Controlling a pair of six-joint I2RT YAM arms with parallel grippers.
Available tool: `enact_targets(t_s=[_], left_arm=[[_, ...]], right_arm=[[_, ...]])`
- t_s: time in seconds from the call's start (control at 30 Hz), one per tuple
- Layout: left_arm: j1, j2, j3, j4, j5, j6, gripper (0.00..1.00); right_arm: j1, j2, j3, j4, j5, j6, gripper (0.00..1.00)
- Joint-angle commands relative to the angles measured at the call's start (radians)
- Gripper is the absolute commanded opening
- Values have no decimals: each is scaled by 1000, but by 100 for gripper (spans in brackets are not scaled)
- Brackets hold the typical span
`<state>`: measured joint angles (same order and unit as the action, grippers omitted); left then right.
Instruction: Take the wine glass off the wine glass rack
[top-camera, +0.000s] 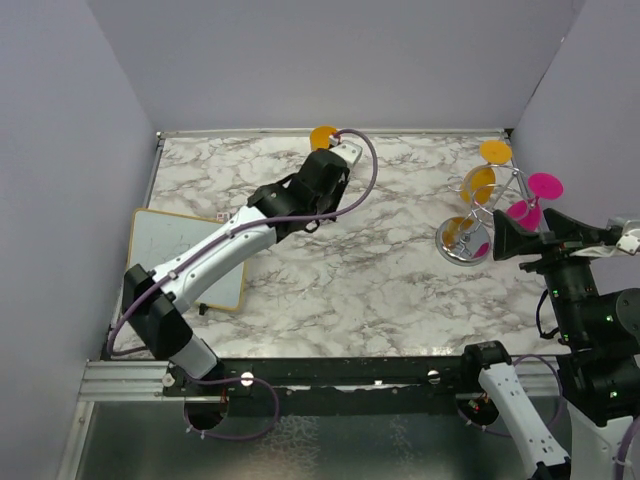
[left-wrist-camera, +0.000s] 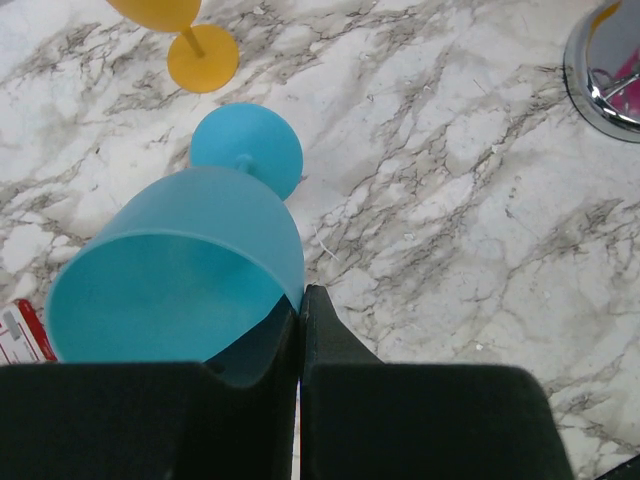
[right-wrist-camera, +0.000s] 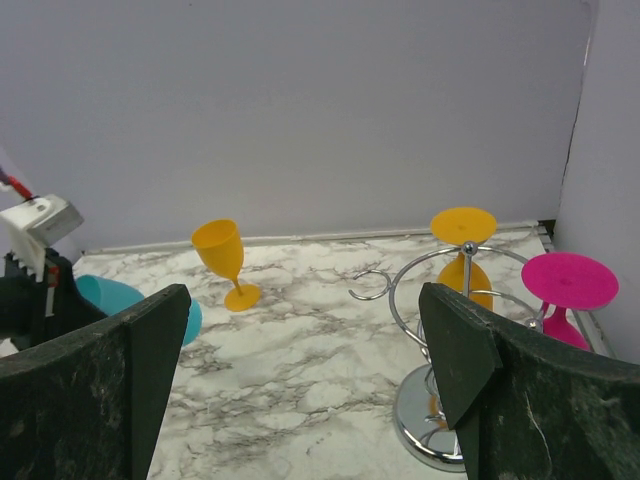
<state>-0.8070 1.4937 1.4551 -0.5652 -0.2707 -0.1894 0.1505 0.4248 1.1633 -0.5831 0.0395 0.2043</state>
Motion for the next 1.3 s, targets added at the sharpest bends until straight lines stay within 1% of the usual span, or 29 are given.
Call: enact_targets(t_s=[0.0,0.13,0.3,0.43,0.53,0.6,0.7,0.97,1.13,1.27], left_arm=[[1,143,189,-153,-88,95,0],[2,259,287,-214,-110,124,0],[8,357,376,-234,-69,167,0],[19,463,498,-291,-59,192,0],[49,550,579,-343,-35,193,0],[83,596,644,-385,12,176,0],[108,621,677,-393,71,161,0],[124,704,762,-415,78,189,0],[142,721,794,-431,112,181,0],[152,720,797,-433,151,178,8]], right_arm=[[14,-25,-28,-15,13,-16,100],[20,-46,-38,-24,14,-11,100],[26,-54,-46,-22,21,-19,100],[42,-60,-57,-15,43,-32,100],[52,-61,-63,-14,54,-38,100],[56,-62,-69,-13,55,-44,100],[56,-73,-73,-14,68,-46,100],[60,-74,-72,-9,86,-59,99],[63,-79,-90,-4,91,-59,100],[62,-86,-100,7,92,-59,100]])
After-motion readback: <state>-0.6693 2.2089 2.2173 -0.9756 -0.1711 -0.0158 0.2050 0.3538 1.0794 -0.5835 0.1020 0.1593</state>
